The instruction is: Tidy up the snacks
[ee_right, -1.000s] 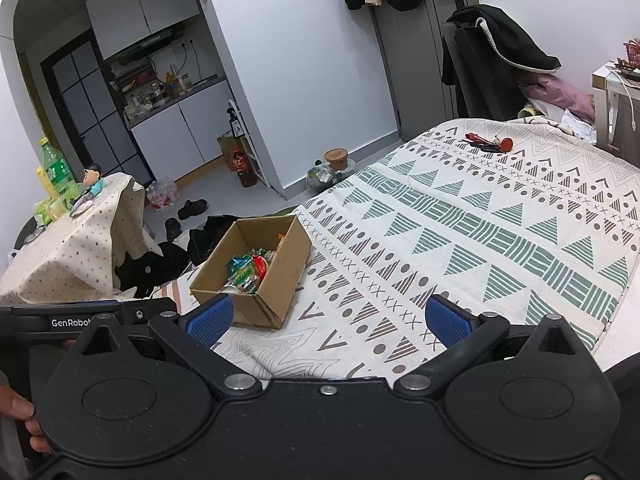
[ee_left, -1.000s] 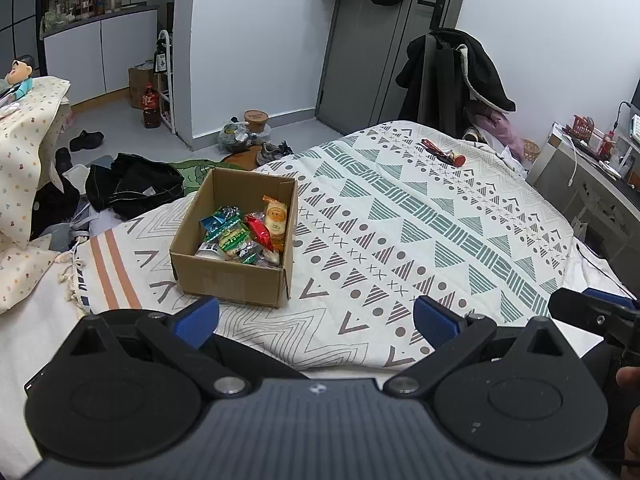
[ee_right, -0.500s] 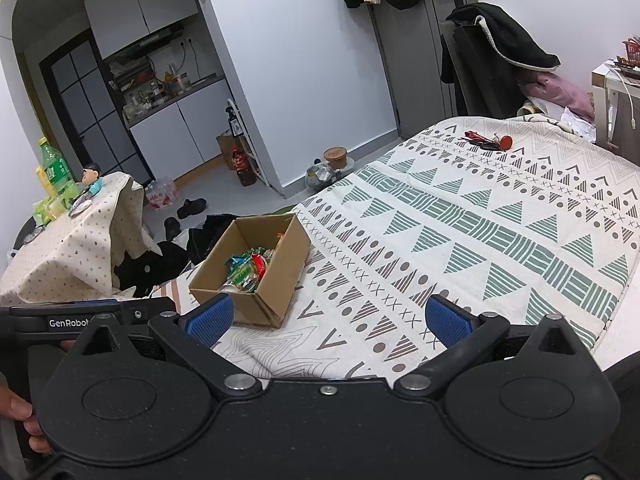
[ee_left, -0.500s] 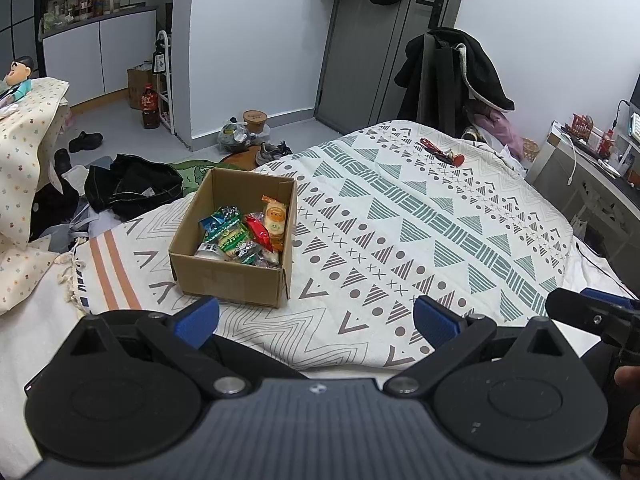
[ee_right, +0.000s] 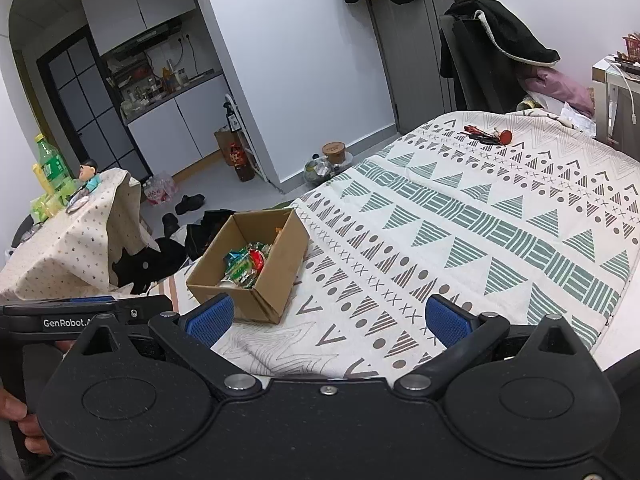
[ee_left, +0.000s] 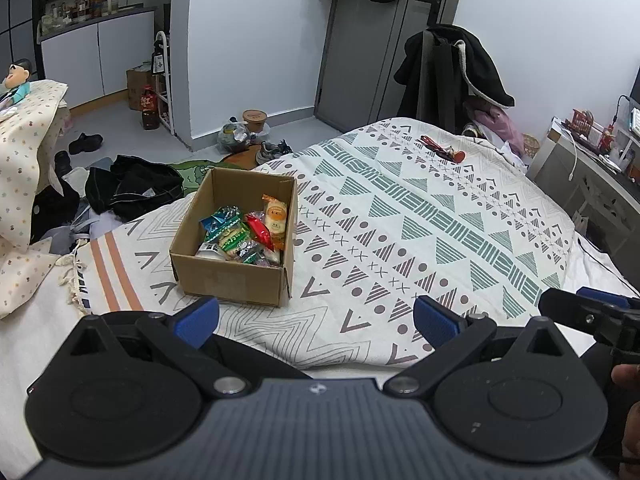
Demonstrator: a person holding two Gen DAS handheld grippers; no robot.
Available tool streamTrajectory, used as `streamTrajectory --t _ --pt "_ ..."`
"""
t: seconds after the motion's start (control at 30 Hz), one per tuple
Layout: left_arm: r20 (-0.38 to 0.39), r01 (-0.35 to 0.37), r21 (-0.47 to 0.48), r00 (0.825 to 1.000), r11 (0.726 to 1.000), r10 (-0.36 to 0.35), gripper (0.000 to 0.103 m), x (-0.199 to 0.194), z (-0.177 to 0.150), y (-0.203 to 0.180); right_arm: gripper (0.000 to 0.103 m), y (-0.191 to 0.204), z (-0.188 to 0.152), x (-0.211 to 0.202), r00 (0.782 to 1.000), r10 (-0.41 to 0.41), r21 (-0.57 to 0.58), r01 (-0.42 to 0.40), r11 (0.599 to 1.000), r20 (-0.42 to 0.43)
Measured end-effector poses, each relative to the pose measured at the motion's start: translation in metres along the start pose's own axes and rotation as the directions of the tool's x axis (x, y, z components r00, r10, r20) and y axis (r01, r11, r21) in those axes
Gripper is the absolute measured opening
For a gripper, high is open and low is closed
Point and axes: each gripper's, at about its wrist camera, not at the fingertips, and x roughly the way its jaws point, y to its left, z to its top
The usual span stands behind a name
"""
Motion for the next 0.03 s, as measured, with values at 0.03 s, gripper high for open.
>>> streamTrajectory --t 0.03 --pt "0.000 0.002 0.002 1.000 1.000 -0.002 0.103 0.0008 -0.0003 0.0007 0.103 -0.0003 -0.0006 0.0012 1.000 -0.001 0.001 0.001 1.000 -0.002"
